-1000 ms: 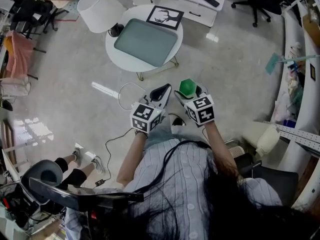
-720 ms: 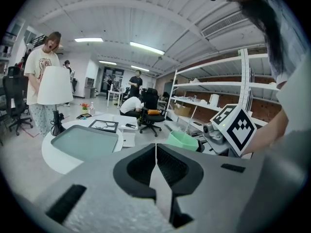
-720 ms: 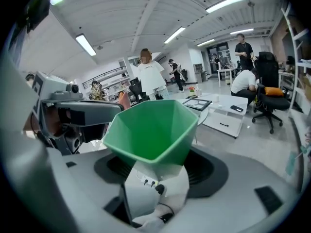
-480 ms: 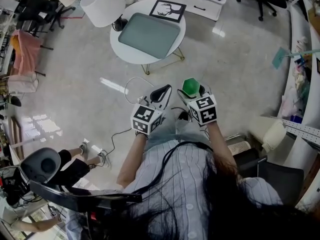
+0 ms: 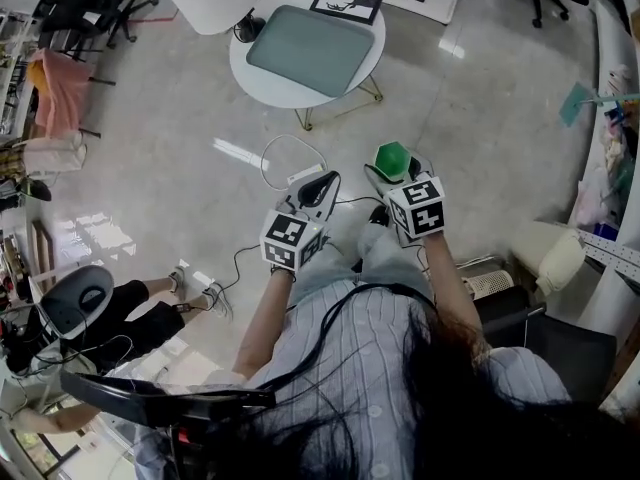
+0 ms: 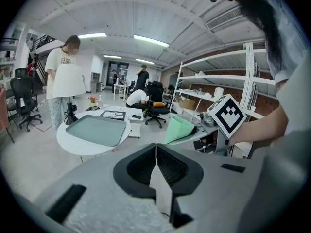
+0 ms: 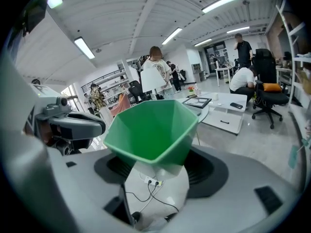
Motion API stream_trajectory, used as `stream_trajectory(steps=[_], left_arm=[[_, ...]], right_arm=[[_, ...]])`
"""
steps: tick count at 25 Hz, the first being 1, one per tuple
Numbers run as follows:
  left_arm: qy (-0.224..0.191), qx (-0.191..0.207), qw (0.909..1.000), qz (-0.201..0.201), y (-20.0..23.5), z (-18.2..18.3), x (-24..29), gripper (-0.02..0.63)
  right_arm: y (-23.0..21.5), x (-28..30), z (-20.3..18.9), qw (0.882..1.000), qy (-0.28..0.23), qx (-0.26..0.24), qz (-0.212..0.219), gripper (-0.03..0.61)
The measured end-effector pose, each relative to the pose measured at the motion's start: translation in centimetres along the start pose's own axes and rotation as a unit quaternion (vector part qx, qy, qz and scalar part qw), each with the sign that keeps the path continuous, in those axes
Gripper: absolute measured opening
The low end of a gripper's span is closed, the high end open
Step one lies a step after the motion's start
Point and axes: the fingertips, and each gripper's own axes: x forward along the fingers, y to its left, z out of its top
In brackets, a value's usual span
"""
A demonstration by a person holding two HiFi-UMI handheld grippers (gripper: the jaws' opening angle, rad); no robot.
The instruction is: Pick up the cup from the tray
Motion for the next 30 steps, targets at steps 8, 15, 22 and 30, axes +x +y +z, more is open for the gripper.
stream_trajectory(steps=[8,15,22,30], left_arm=[[-0.006,0.004,0.9999,0.011,0.2,-2.0,-3.9,0.015],[-0.032,0.002,0.9993,0.021,0.8,-3.0,-7.7,0.015],[-0.051,0.001,0.9986,0.015,1.0,-4.7,-12.0,0.015],[-0.058,0.014,0.9982,-0.004,-0.5,-8.2,-16.9,0.015]], right_arm=[[4.6,0.6,-0.5,1.000,-0.001,-0.016,0.021,0.327],[8.9,0.2,-1.1,0.999,-0.009,-0.021,0.024,0.327],[14.1,-1.3,-2.0,0.999,-0.021,-0.020,0.015,0.327],[19.8,-4.3,-5.0,0.999,-0.037,-0.012,-0.004,0.327]])
